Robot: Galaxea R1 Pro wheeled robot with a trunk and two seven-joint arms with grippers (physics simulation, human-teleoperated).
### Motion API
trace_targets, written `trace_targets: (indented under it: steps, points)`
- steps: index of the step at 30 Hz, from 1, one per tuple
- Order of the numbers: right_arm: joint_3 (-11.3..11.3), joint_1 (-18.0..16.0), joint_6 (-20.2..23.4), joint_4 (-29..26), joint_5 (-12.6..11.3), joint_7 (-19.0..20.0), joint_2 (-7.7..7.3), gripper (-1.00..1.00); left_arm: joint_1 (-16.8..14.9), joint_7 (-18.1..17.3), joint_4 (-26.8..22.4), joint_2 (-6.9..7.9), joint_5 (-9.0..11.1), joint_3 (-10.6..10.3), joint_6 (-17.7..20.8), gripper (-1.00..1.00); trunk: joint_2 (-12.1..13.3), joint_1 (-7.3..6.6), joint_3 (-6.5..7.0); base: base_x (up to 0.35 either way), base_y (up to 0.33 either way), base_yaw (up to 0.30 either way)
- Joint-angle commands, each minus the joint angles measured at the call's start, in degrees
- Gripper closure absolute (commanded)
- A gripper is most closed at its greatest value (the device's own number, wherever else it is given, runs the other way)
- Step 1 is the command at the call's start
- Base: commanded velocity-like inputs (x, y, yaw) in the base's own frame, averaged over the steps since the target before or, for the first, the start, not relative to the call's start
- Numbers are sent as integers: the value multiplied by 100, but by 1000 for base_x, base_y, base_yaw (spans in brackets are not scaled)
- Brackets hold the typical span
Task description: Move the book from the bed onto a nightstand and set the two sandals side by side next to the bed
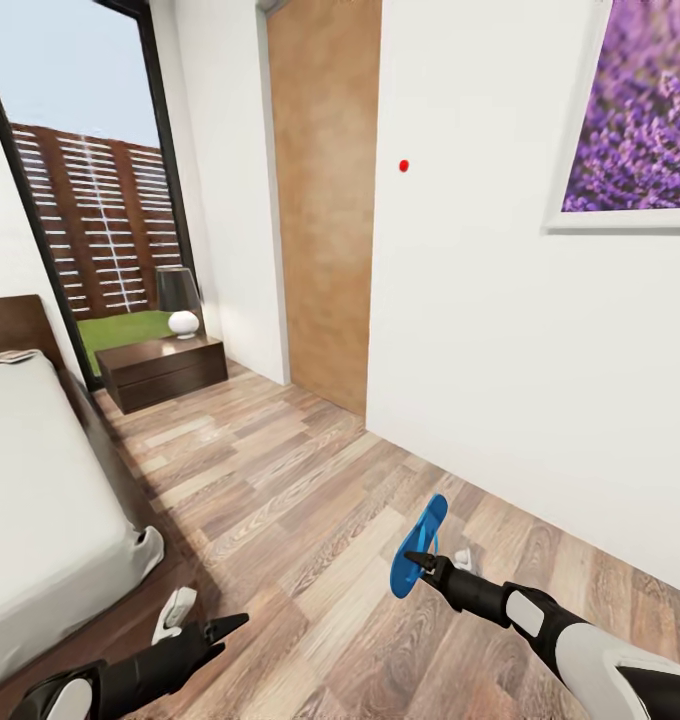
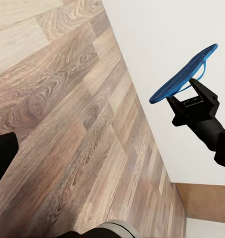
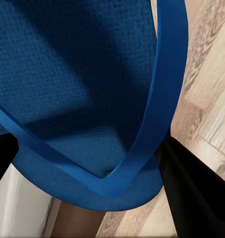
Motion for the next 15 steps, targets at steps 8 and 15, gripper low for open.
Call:
trace_targets:
  steps: [8, 15]
  points:
    - [-48, -2, 52, -1, -7, 28, -1, 100, -4, -23, 39, -5, -8, 8, 32, -100, -3, -3, -8, -138, -73, 10]
    - [-48, -2, -8, -7, -15, 30, 6, 100, -4, -17, 49, -9, -9, 8, 32, -100, -3, -3, -37, -148, -128, 159]
